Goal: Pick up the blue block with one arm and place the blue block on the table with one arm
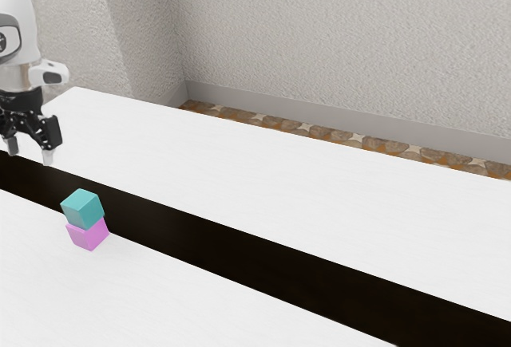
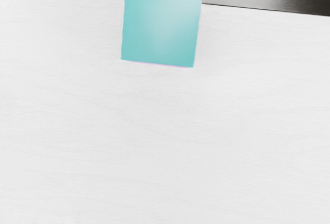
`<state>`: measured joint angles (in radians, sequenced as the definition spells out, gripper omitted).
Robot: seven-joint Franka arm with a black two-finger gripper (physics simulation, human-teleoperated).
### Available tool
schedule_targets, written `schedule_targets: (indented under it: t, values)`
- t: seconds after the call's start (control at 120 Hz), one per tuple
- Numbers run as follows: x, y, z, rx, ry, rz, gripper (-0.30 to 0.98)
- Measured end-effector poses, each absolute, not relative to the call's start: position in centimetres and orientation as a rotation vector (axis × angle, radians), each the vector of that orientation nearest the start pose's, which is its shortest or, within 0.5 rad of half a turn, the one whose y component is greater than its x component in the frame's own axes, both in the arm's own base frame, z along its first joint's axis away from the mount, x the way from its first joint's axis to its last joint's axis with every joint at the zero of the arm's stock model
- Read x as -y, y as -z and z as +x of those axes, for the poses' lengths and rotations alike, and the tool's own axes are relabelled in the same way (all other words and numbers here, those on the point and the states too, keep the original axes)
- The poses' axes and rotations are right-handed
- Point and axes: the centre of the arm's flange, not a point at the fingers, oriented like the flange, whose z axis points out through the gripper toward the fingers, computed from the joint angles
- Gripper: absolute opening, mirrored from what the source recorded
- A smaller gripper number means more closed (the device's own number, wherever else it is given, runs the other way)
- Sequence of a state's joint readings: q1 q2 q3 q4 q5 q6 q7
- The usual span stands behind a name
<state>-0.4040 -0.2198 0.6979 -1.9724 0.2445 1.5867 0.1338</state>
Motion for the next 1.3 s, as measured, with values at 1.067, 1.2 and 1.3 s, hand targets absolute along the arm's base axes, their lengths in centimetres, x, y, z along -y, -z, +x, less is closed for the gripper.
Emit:
schedule_targets:
  t: [1.067, 1.2, 1.3]
  values:
    - [-20.6, -33.2, 51.0, 0.178, -0.344, -2.966, 0.69]
    - [-20.6, -32.2, 51.0, 0.191, -0.346, -2.971, 0.69]
    - [-20.8, -31.5, 51.0, 0.201, -0.350, -2.971, 0.69]
